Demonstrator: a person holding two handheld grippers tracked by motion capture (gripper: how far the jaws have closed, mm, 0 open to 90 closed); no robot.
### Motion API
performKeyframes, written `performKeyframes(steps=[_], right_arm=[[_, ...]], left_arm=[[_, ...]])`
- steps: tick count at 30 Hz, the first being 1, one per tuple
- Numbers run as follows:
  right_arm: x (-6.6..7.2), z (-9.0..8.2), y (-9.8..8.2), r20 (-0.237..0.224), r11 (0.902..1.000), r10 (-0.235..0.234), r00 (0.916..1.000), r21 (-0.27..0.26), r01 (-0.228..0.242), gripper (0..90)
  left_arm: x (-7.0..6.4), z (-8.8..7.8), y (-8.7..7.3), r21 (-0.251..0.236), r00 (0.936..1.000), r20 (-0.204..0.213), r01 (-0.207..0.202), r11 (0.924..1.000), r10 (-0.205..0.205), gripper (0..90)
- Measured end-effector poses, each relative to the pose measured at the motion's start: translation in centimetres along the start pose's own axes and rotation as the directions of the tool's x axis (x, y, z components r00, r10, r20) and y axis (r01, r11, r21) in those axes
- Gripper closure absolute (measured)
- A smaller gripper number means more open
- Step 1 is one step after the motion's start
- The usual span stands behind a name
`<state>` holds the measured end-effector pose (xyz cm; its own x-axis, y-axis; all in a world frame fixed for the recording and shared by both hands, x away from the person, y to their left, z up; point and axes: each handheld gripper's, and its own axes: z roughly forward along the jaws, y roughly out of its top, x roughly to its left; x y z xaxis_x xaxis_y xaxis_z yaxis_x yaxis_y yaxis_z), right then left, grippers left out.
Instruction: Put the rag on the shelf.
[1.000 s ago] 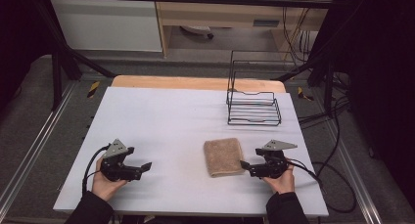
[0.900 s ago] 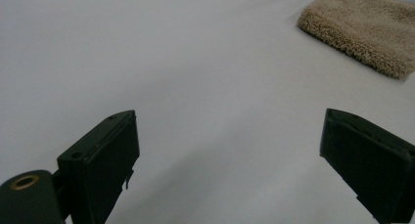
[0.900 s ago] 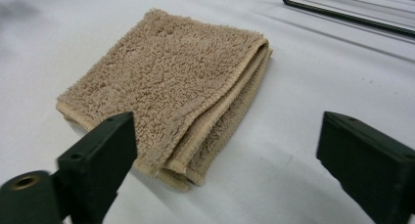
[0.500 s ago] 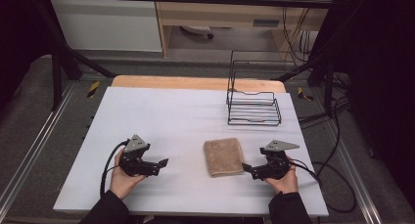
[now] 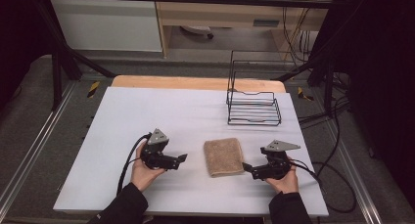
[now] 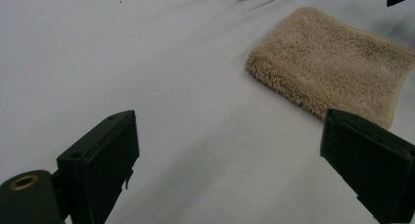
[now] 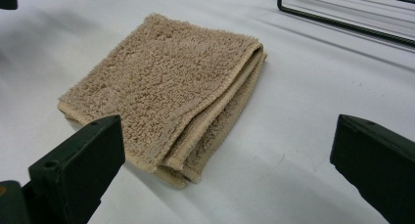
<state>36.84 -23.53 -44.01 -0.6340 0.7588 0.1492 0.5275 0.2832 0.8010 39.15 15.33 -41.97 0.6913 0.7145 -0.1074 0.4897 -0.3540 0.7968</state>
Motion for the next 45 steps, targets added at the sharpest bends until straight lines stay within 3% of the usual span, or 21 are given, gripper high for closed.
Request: performKeyframes(steps=[13,18,28,29,34,45], right_arm=[[0.0,0.1,0.0,0.000,1.0000,-0.002,1.0000,0.008,0.002,0.4],[0.0,0.2,-0.1,0.001,0.9999,-0.005,1.0000,0.014,0.005,0.4],[0.0,0.2,-0.1,0.002,0.9999,-0.004,1.0000,0.013,0.004,0.4],[0.0,0.2,-0.1,0.002,0.9999,-0.005,1.0000,0.013,0.005,0.4],[0.0,0.2,0.0,-0.001,0.9999,-0.004,1.0000,0.013,0.004,0.4],[-0.1,0.2,0.0,0.002,0.9998,0.006,1.0000,0.017,-0.006,0.5]], left_arm=[[-1.3,3.9,2.7,0.023,0.9992,0.023,0.031,0.9992,-0.032,11.5],[-1.8,5.3,3.6,0.048,0.9995,0.000,0.032,0.9984,-0.032,16.7],[-2.4,8.0,4.4,0.098,0.9979,-0.003,0.064,0.9930,-0.064,38.2],[-2.5,8.6,4.3,0.107,0.9960,0.003,0.088,0.9904,-0.089,40.5],[-2.5,9.6,4.2,0.129,0.9936,-0.006,0.112,0.9853,-0.113,50.9],[-3.2,10.5,4.1,0.157,0.9895,-0.019,0.144,0.9770,-0.143,68.9]])
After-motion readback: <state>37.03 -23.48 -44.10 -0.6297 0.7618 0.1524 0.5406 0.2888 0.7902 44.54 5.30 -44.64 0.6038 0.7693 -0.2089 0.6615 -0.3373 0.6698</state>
